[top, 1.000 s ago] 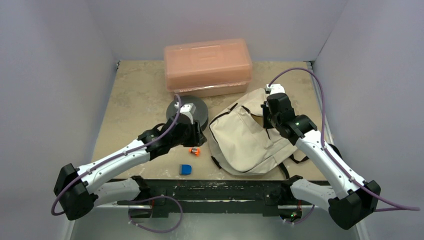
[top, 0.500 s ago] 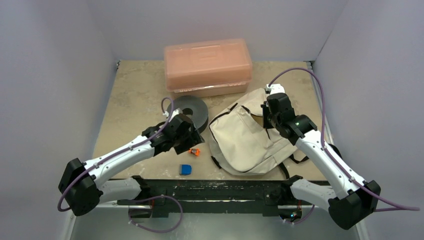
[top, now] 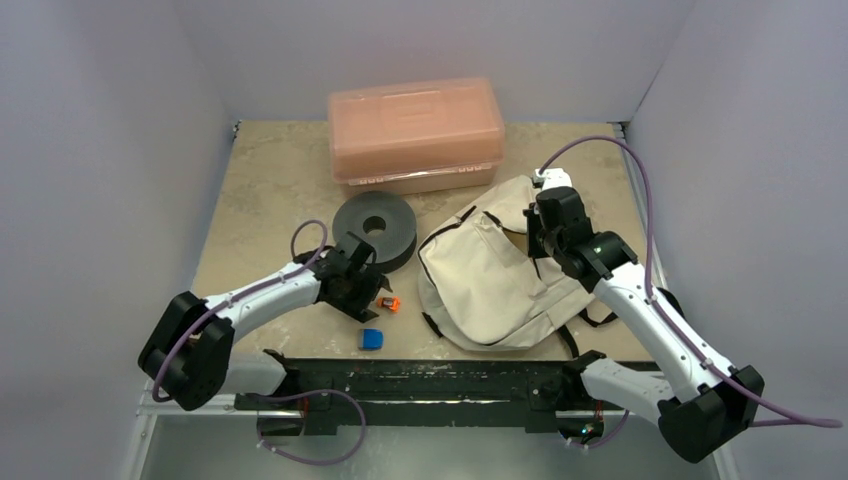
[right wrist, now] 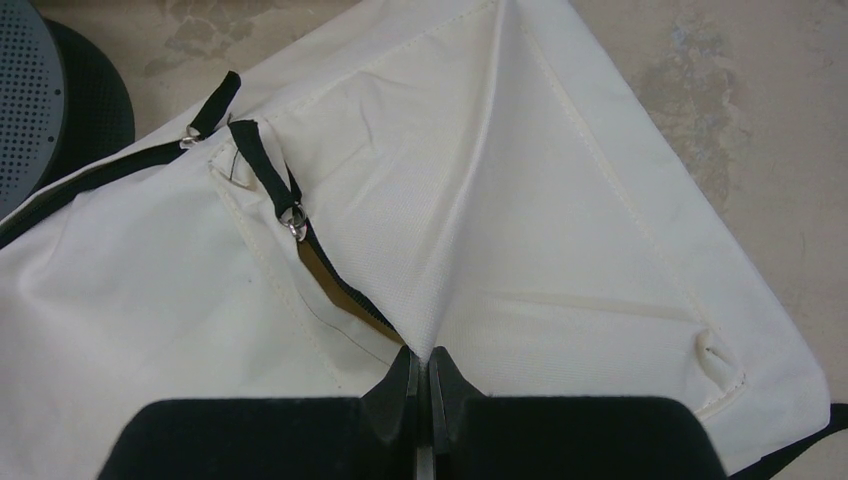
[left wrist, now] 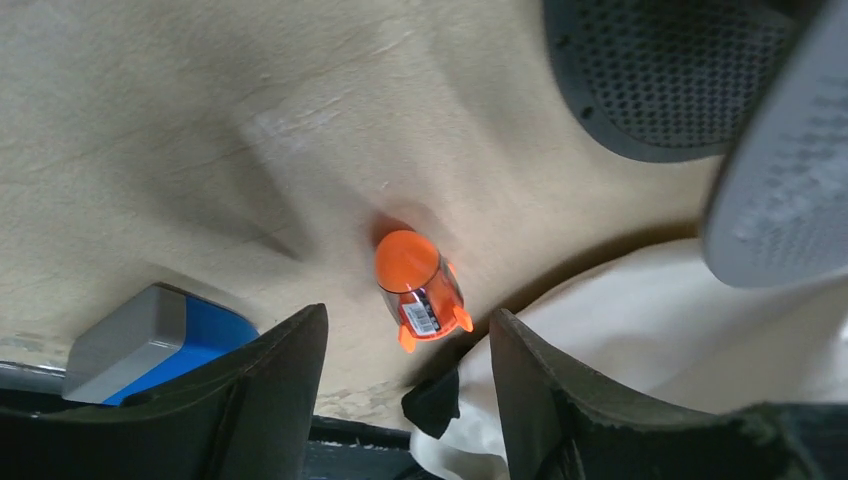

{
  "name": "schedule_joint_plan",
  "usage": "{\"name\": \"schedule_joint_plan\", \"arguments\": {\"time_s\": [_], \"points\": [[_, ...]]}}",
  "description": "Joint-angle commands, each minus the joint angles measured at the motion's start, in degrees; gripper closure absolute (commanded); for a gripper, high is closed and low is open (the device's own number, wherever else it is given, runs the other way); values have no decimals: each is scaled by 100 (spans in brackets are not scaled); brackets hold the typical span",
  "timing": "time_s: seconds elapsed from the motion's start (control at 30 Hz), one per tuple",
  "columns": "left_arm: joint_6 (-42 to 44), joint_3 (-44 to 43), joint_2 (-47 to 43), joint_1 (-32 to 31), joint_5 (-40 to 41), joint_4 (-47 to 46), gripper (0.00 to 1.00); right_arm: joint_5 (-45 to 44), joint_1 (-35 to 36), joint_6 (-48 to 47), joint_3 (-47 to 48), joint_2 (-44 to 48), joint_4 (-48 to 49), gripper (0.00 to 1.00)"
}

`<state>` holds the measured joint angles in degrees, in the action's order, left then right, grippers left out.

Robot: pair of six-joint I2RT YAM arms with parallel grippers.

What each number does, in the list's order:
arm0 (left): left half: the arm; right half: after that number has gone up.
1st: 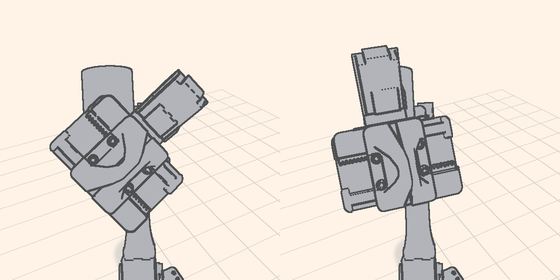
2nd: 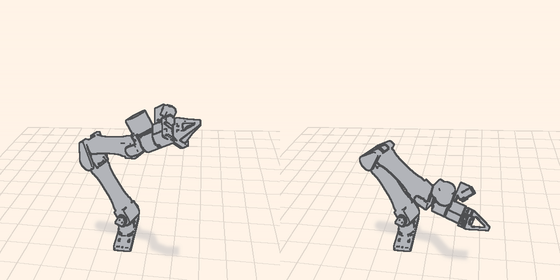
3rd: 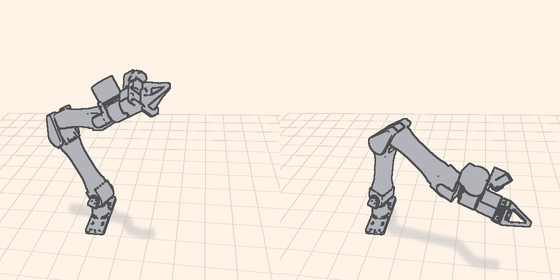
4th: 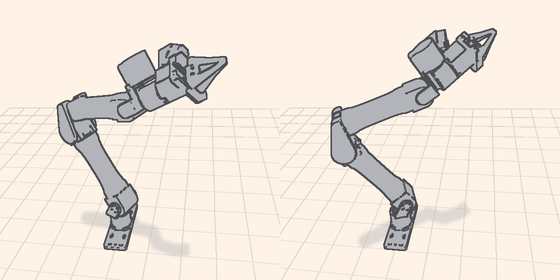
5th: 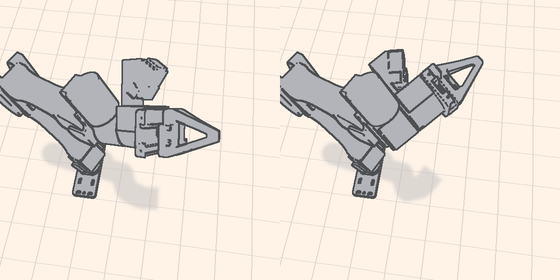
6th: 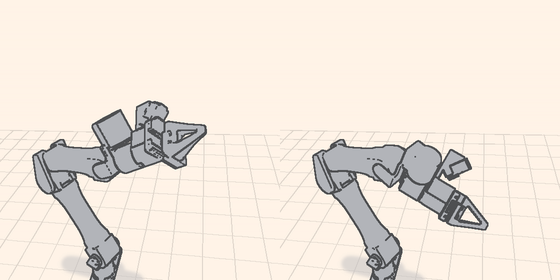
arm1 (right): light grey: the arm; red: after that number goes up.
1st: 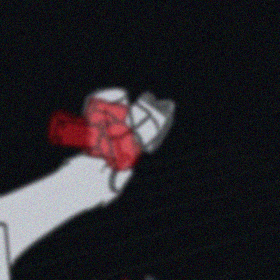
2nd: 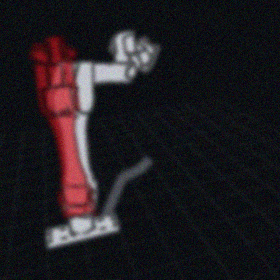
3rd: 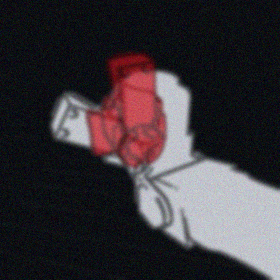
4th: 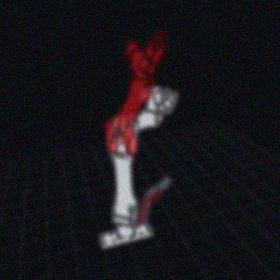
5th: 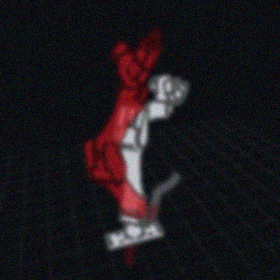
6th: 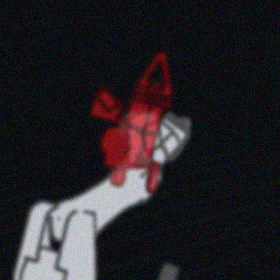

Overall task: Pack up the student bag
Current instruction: Pick up the personal item from the center of the board.

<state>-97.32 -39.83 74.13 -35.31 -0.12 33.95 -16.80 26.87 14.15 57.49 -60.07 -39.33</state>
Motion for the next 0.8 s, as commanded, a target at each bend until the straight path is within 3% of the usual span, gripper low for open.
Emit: {"name": "schedule_joint_plan", "arguments": {"time_s": [0.0,0.37,0.57,0.77], "points": [[-880,109,223,60,-538,-493,41,95,-9,44,148,209,250,100],[-983,-39,666,103,-607,-618,54,121,-9,17,97,232,277,100],[-964,-15,690,117,-669,-763,74,129,-13,2,117,251,256,100],[-276,-334,115,84,-646,-485,83,137,-15,-30,147,264,258,100]]}}
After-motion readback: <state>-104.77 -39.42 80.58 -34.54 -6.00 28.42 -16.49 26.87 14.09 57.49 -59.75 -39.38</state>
